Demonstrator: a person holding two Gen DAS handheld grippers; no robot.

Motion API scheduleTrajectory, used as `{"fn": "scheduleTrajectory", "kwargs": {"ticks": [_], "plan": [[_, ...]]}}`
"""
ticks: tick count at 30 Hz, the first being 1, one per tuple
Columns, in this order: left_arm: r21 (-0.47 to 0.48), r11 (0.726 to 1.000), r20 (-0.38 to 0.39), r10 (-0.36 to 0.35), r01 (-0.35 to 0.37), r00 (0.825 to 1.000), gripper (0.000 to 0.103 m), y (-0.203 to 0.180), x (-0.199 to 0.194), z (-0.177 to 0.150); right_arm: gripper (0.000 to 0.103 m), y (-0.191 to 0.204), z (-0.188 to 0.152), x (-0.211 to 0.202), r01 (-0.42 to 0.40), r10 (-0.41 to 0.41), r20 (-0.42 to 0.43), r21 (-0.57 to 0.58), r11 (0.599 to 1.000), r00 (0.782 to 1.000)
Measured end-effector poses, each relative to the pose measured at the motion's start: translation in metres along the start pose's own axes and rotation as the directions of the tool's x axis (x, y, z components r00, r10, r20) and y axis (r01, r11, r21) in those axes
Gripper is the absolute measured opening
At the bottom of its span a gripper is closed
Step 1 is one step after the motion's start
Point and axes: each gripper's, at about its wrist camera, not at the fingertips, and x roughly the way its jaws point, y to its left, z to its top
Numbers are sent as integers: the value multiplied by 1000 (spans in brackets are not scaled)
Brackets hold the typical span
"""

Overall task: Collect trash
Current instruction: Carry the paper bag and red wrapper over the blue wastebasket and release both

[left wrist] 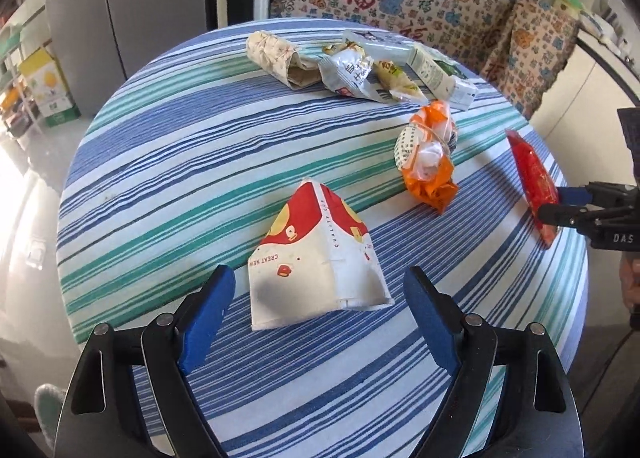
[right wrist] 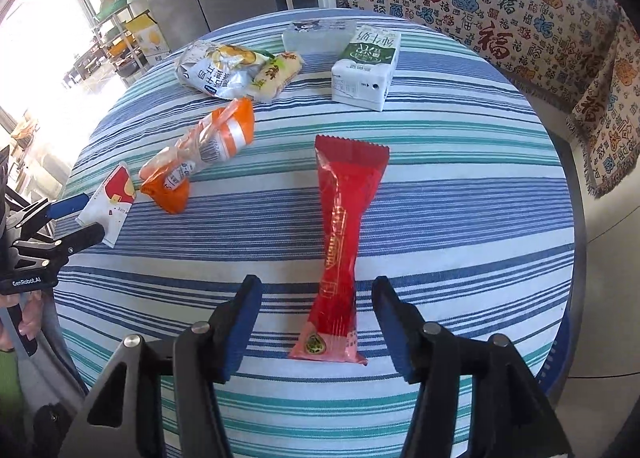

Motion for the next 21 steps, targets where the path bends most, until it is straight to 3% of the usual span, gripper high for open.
{"fn": "scheduleTrajectory", "kwargs": {"ticks": [2, 6, 8, 9, 11, 12, 15, 21], "plan": [[0, 1000, -5, 8, -8, 1000, 90, -5, 2, 3, 58, 0, 4, -1, 10, -10, -8, -7, 1000, 1000], [26, 995, -28, 99, -98, 995, 90, -16, 14, 8, 58, -4, 12, 2, 29, -28, -27, 2, 1000, 999], [35, 990, -25, 141, -140, 990, 87, -17, 17, 8, 31, -7, 12, 6, 12, -12, -51, 6, 1000, 999], [36, 988, -25, 149, -148, 989, 76, -17, 18, 8, 10, -9, 12, 6, -3, 4, -52, 19, 1000, 999], [39, 991, -16, 132, -131, 991, 60, -14, 16, 6, 10, -13, 9, 0, -10, 11, -23, 36, 999, 1000], [42, 991, -11, 128, -127, 992, 45, -13, 14, 5, 10, -15, 7, -5, -13, 14, -8, 44, 999, 1000], [10, 997, -7, 80, -80, 997, 22, -2, 6, 2, 9, -19, 4, -20, -36, 34, 37, 69, 997, 999], [-23, 1000, 44, 1, 0, 999, 14, 0, -22, -3, 9, -20, 0, -39, -57, 52, 78, 68, 996, 996]]}}
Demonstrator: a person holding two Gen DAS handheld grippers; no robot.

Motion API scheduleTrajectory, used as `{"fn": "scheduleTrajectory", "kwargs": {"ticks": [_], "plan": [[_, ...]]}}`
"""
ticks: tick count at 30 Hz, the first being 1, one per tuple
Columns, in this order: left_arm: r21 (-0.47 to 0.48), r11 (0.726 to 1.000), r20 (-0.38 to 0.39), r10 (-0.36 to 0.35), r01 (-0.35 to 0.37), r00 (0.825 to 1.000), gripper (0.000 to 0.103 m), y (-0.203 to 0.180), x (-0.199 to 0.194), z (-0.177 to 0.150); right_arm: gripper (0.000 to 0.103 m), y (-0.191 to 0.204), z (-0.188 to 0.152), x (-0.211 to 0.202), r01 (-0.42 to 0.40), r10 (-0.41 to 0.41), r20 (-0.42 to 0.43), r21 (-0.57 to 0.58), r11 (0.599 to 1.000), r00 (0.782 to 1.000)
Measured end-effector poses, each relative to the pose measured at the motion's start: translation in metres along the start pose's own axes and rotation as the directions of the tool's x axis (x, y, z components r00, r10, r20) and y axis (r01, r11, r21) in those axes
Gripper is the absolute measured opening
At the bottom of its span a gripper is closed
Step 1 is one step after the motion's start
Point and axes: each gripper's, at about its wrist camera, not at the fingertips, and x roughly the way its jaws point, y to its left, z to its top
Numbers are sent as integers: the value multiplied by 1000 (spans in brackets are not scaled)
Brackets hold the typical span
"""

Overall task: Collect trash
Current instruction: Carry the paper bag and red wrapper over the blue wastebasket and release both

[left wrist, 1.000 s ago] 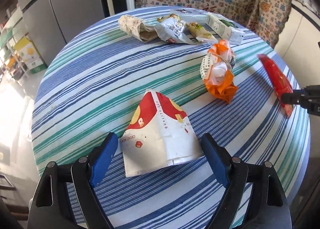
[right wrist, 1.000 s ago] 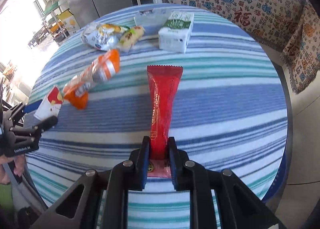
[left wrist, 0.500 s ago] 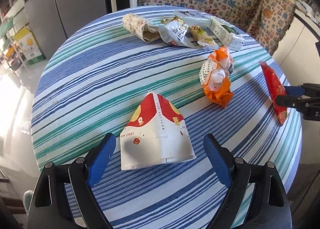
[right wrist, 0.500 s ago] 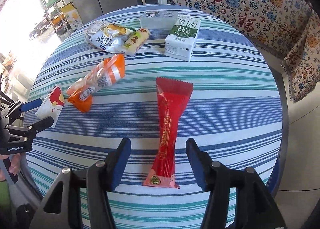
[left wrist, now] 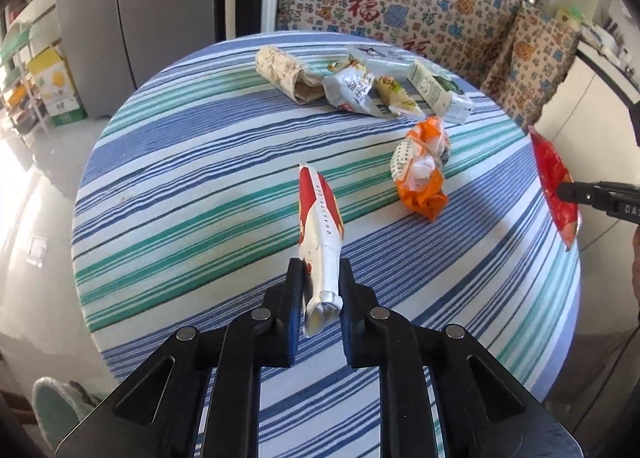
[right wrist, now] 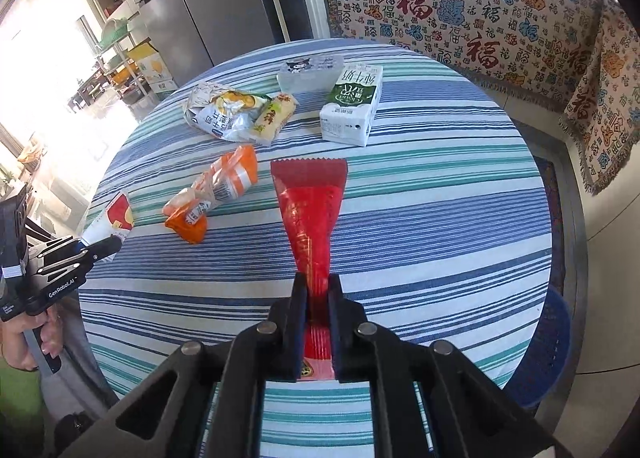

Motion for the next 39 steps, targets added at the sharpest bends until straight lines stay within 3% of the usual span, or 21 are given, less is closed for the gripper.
{"fn": "scheduleTrajectory", "kwargs": {"ticks": [6, 16, 29, 34, 39], "plan": [[13, 996, 54, -91, 90, 994, 14, -30, -23, 10, 9, -15, -2, -14, -41, 39, 33, 54, 998, 999], [135, 963, 56, -243, 234, 968, 14, -145, -8, 45, 9, -84, -21, -59, -3, -20, 125, 187, 982, 992], [263, 875, -38, -412, 407, 910, 14, -314, 36, 77, 9, -216, -67, -104, 112, -187, 152, 400, 910, 971], [311, 843, -85, -434, 438, 897, 14, -369, 57, 77, 9, -255, -77, -103, 137, -223, 146, 448, 884, 964], [319, 833, -122, -436, 451, 892, 14, -404, 83, 77, 9, -293, -90, -80, 152, -235, 112, 489, 859, 965]]}}
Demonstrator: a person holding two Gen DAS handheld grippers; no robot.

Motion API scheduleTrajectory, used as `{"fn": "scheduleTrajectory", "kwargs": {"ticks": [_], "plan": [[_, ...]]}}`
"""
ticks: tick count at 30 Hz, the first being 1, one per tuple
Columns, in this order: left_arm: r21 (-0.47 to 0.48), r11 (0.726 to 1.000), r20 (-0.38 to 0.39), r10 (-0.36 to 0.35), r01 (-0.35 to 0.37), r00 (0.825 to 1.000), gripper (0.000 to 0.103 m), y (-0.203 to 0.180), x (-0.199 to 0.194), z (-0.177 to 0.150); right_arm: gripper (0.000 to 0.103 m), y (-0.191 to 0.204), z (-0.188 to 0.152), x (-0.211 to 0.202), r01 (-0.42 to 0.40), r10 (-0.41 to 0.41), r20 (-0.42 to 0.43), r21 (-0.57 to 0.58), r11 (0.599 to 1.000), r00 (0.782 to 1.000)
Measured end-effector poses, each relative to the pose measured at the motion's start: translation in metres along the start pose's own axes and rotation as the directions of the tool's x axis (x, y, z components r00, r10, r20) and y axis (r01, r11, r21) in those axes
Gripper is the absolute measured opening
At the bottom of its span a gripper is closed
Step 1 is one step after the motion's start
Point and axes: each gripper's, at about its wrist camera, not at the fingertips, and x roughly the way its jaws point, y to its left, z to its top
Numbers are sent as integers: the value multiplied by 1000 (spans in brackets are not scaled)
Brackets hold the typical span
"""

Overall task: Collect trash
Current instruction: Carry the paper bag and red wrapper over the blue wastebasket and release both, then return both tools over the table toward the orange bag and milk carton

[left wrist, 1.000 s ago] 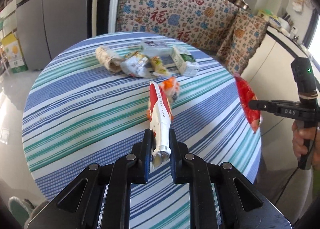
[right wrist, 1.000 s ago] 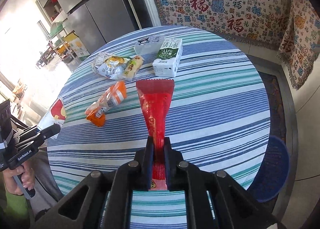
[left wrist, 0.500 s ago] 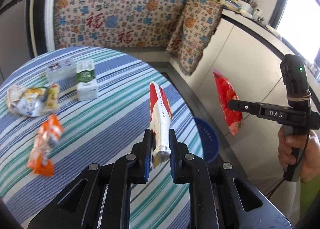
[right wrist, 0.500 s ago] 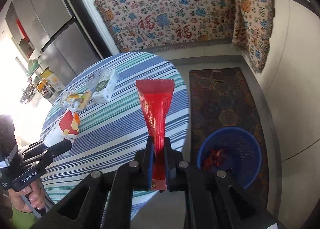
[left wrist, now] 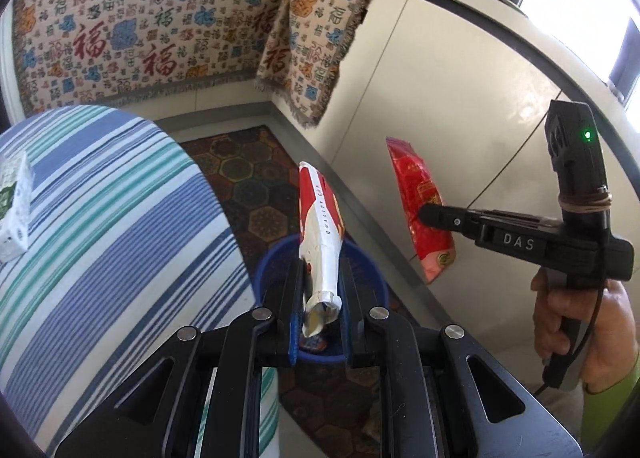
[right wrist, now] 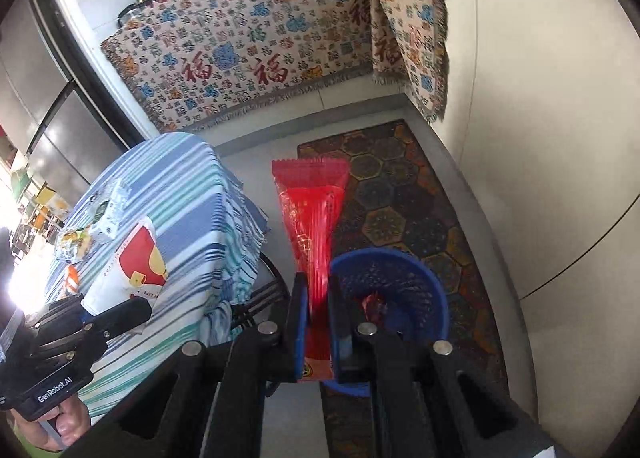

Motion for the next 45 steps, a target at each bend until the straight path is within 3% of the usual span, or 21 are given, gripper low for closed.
{"fn": "scheduleTrajectory", "kwargs": {"ticks": [11, 25, 28, 30, 31, 32, 35, 39, 45], "plan": [[16, 1000, -80, -8, 9, 997, 14, -17, 72, 0, 9, -47, -4, 47, 20, -16, -63, 71, 997, 998], [40, 999, -120, -11, 16, 993, 21, -25, 115, -8, 9, -67, -7, 62, 31, -19, -87, 140, 990, 996], [50, 999, -125, -11, 17, 992, 29, -26, 120, -9, 12, -69, -6, 65, 35, -21, -90, 147, 989, 996], [54, 999, -122, -1, 8, 993, 56, -26, 125, -10, 16, -71, -6, 67, 32, -18, -90, 157, 987, 996], [53, 999, -116, 7, 0, 993, 60, -26, 127, -11, 27, -72, -6, 66, 34, -20, -87, 161, 986, 996], [49, 999, -117, 4, 2, 993, 61, -25, 130, -10, 34, -72, -6, 66, 39, -26, -83, 167, 985, 996], [37, 999, -143, -3, 8, 990, 62, -22, 139, -7, 34, -76, -5, 60, 45, -34, -65, 175, 983, 997], [35, 999, -120, 0, 4, 993, 68, -22, 130, -6, 34, -76, -1, 47, 71, -69, -17, 159, 985, 997], [29, 1000, -47, -7, 9, 999, 82, -20, 76, -8, 48, -63, 6, 32, 85, -93, 65, 110, 990, 994]]}}
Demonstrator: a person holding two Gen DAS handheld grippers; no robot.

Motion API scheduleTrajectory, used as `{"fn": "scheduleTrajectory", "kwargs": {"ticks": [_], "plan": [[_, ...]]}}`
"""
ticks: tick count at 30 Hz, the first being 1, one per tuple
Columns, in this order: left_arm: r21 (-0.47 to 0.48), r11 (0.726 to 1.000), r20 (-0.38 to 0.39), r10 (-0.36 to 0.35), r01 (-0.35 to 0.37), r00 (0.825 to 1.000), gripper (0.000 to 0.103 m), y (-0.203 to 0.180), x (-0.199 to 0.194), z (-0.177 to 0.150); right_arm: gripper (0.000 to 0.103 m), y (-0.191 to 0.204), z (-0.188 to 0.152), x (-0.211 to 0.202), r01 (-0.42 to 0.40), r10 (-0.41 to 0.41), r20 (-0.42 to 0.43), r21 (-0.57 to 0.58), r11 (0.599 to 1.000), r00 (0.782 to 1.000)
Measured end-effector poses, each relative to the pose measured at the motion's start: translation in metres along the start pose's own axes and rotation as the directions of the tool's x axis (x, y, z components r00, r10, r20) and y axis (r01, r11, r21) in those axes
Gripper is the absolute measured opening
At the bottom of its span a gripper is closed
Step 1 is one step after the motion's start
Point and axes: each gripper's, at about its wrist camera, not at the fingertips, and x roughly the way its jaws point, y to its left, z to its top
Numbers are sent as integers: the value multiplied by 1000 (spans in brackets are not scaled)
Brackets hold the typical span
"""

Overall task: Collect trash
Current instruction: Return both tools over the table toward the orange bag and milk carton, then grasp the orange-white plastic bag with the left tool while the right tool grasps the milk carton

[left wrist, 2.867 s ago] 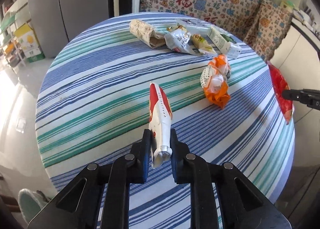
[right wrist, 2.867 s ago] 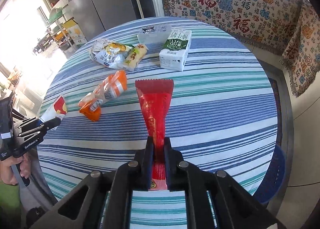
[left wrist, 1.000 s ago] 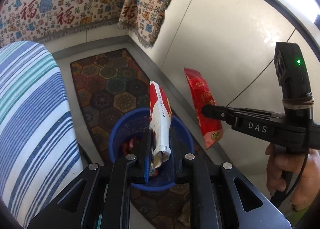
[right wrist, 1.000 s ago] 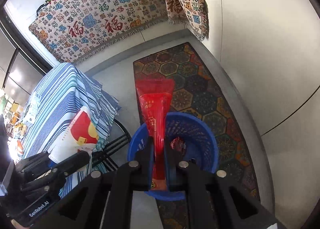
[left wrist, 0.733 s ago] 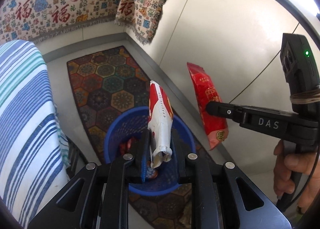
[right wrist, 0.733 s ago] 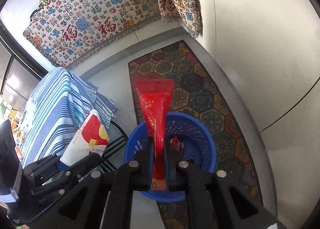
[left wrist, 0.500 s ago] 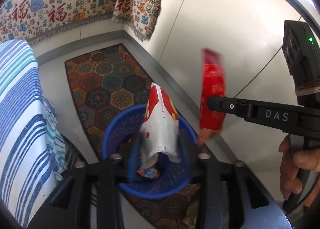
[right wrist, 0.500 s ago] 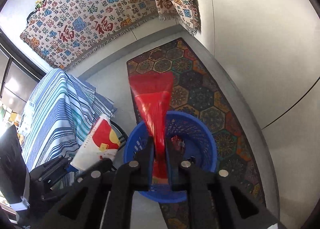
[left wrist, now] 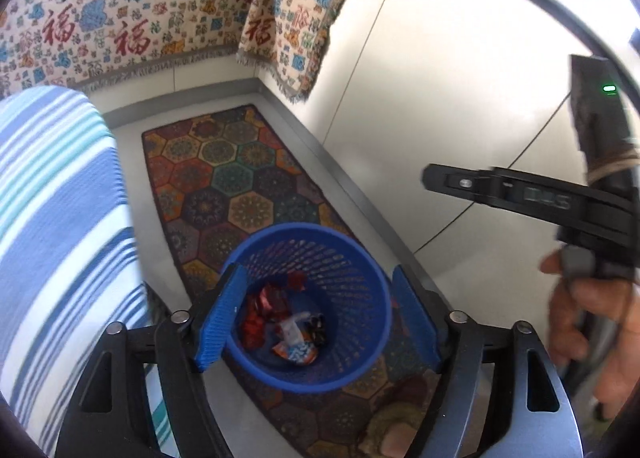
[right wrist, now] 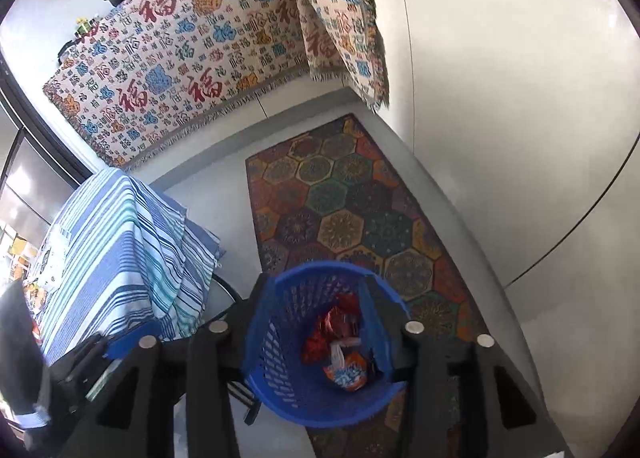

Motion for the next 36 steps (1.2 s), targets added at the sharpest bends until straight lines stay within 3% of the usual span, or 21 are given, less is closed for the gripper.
{"fn": "scheduleTrajectory", "kwargs": {"ticks": [3, 8, 11, 16, 20, 24, 29, 32, 36], "plan": [[11, 999, 49, 33, -34, 998, 94, 10, -43, -15, 62, 21, -1, -8, 28, -25, 52, -59, 998, 998], [-27, 989, 47, 146, -145, 988, 96, 60, -101, -63, 63, 78, -21, -19, -2, 21, 87, -207, 978, 996], [-70, 969, 16, 237, -235, 971, 96, 99, -125, -96, 63, 120, -46, -24, -75, 96, 58, -295, 953, 994], [-81, 919, -5, 386, -385, 923, 96, 150, -157, -141, 63, 212, -94, -27, -205, 213, -27, -412, 888, 977], [-85, 905, -14, 417, -417, 909, 96, 178, -178, -160, 63, 274, -121, -15, -248, 226, -103, -459, 853, 969], [-129, 887, -13, 445, -443, 896, 98, 203, -201, -178, 63, 317, -128, 7, -229, 185, -138, -471, 852, 973], [-193, 855, -24, 487, -482, 873, 100, 235, -223, -191, 70, 358, -123, 26, -131, 102, -84, -526, 840, 991], [-215, 840, -38, 503, -499, 863, 103, 249, -227, -193, 75, 368, -118, 34, -103, 88, -53, -502, 859, 995], [-201, 850, -36, 491, -487, 871, 103, 256, -228, -193, 79, 371, -119, 36, -86, 90, -17, -492, 866, 996]]}}
